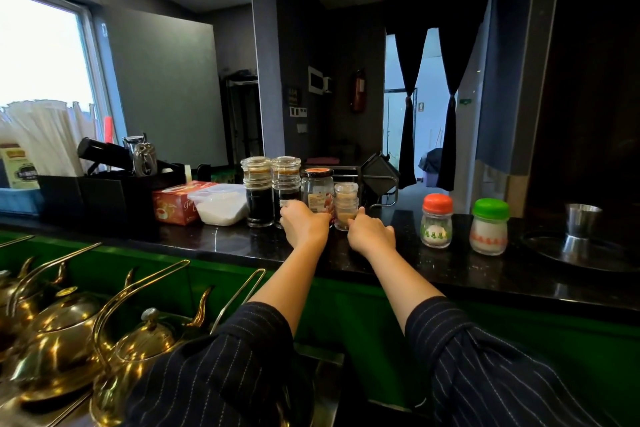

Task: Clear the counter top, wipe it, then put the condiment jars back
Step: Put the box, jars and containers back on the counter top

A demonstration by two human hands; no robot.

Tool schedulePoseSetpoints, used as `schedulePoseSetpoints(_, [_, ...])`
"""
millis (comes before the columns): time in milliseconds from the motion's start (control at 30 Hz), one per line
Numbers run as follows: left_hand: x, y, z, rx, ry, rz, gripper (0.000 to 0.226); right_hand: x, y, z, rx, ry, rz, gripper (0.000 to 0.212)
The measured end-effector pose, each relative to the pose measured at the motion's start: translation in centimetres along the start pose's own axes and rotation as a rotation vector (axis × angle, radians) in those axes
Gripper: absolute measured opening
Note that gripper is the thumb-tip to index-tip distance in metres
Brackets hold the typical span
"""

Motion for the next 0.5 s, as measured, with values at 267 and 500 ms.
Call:
schedulePoseSetpoints(267, [1.7,-0.9,0.7,-0.017,-0.023,0.001,0.061,2.7,-1.3,0.5,-0.291,-0.063,-0.019,0.038])
schedulePoseSetpoints(500, [8.1,1.3,5.3,0.025,0.301,-0.21,0.016,11.3,-4.2,6.1,-0.487,-0.326,0.484,0.016])
Point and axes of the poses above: each hand's wrist, its own x-axis away from the middle knuckle, its own y-axis out of the palm, z = x × y, the point moved 4 cm from there along -x, towards the middle knuckle, and after that the axes turned 12 degrees about -z, right-handed, at the moved point
